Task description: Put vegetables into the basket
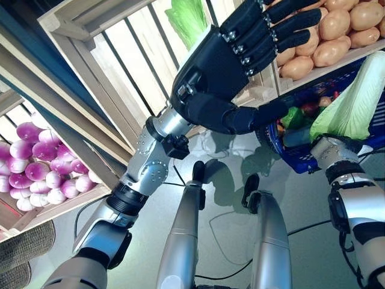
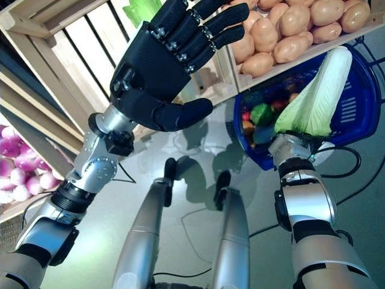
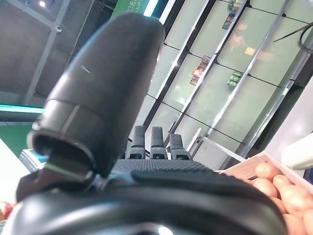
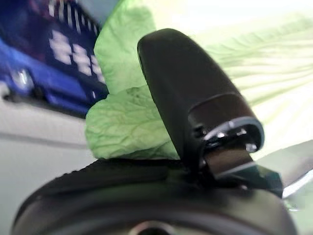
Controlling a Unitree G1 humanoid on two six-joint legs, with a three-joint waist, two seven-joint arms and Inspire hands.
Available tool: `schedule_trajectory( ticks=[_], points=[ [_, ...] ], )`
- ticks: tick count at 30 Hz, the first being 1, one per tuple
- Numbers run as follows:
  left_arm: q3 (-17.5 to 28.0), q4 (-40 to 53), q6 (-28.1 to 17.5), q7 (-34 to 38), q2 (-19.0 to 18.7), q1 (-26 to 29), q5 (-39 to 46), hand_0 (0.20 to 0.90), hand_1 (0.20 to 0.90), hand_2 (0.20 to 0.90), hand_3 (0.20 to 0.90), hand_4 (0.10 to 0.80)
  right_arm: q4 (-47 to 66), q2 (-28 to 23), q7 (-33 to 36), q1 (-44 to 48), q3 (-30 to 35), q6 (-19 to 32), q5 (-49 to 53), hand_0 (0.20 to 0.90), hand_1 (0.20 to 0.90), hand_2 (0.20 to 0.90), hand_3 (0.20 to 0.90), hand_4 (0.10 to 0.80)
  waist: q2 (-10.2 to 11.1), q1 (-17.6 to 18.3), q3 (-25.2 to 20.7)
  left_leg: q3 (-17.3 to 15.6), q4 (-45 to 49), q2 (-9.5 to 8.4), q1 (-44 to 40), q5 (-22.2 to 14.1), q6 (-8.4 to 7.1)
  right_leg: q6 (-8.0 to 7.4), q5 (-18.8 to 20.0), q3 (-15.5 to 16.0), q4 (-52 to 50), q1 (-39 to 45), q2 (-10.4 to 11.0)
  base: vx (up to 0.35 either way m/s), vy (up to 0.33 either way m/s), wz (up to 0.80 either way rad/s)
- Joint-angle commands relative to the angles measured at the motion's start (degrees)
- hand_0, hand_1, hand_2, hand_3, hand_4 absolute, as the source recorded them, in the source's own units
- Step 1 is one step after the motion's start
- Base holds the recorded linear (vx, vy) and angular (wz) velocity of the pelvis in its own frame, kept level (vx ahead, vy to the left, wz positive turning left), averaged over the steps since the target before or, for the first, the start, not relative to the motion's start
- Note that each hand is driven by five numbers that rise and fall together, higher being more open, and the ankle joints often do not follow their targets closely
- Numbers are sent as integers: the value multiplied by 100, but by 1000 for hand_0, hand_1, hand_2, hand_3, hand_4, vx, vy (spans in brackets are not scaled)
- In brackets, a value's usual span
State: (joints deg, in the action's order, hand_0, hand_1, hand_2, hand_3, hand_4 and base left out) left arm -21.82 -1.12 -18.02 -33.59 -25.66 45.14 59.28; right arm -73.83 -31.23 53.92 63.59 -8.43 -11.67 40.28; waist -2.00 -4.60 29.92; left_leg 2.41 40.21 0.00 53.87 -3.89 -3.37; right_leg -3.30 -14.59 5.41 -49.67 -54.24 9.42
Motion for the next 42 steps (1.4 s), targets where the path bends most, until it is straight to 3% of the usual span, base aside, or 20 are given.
schedule_trajectory(
  ticks=[1, 3, 4, 6, 10, 13, 18, 31, 40, 41, 42],
  points=[
    [275, 633, -699, -257, 389, 596, 155, 900, 900, 900, 900, 800, 2, -709, 138, 415, -395, 493, 469, 900, 900, 900, 900, 800, -358, -7, -13, -628, -288, -263, -503, -471, 525, 258, 606, 276, 561, 431, -299, 0, 0, 0],
    [297, 659, -696, -230, 357, 589, 177, 900, 900, 900, 900, 800, 4, -640, -476, 342, -201, 1006, 1635, 900, 900, 900, 900, 800, -363, -9, -13, -633, -270, -249, -492, -484, 510, 263, 587, 267, 547, 423, -301, 0, 0, 0],
    [364, 651, -667, -274, 336, 574, 206, 900, 900, 900, 900, 800, 40, -497, -1248, 158, 206, 1293, 2672, 900, 900, 900, 900, 800, -361, 1, -13, -616, -275, -254, -510, -503, 511, 278, 546, 265, 522, 431, -312, 0, 0, 0],
    [399, 701, -606, -261, 339, 551, 185, 900, 900, 900, 900, 800, 126, -344, -2153, -70, 462, 1551, 3601, 900, 900, 900, 900, 800, -342, 6, -13, -586, -288, -276, -530, -499, 506, 282, 530, 258, 505, 443, -324, 0, 0, 0],
    [492, 668, -530, -314, 312, 505, 189, 900, 900, 900, 900, 800, 906, 68, -3363, -475, 804, 1386, 5471, 900, 900, 900, 900, 800, -299, 46, -13, -560, -212, -282, -497, -513, 503, 286, 508, 244, 356, 375, -319, 13, -9, 1],
    [581, 585, -458, -434, 348, 462, 210, 900, 900, 900, 900, 800, 1329, 293, -4170, -655, 920, 1194, 5939, 900, 900, 900, 900, 800, -287, 62, -13, -539, -204, -295, -498, -513, 496, 274, 508, 223, 309, 352, -317, 5, -3, -1],
    [655, 480, -469, -613, 379, 377, 180, 900, 900, 900, 900, 800, 2091, 595, -4863, -923, 990, 1190, 6122, 900, 900, 900, 900, 800, -260, 112, -13, -547, -218, -292, -503, -498, 477, 248, 519, 204, 295, 348, -317, 1, -4, -6],
    [538, 530, -439, -433, 391, 498, 150, 900, 900, 900, 900, 800, 2046, 340, -5227, -799, 697, 992, 5137, 900, 900, 900, 900, 800, -192, 104, -13, -549, -217, -304, -475, -453, 448, 276, 563, 243, 376, 381, -300, 1, 2, -3],
    [543, 541, -358, -406, 366, 551, 178, 900, 900, 900, 900, 800, 2086, 161, -5164, -656, 444, 1194, 4135, 900, 900, 900, 900, 800, -141, 83, -13, -556, -176, -280, -445, -442, 436, 290, 571, 261, 336, 359, -287, 0, 0, 0],
    [547, 550, -348, -395, 363, 550, 168, 900, 900, 900, 900, 800, 2107, 163, -5150, -657, 442, 1203, 4120, 488, 488, 488, 488, 525, -135, 83, -13, -555, -176, -282, -441, -444, 439, 290, 571, 262, 338, 357, -287, 0, 0, 0],
    [550, 550, -340, -406, 353, 552, 180, 900, 900, 900, 900, 800, 2127, 145, -5063, -641, 438, 1242, 4051, 300, 300, 300, 300, 400, -130, 79, -13, -559, -175, -277, -437, -445, 446, 290, 569, 268, 333, 354, -278, 0, 0, 0]
  ],
)
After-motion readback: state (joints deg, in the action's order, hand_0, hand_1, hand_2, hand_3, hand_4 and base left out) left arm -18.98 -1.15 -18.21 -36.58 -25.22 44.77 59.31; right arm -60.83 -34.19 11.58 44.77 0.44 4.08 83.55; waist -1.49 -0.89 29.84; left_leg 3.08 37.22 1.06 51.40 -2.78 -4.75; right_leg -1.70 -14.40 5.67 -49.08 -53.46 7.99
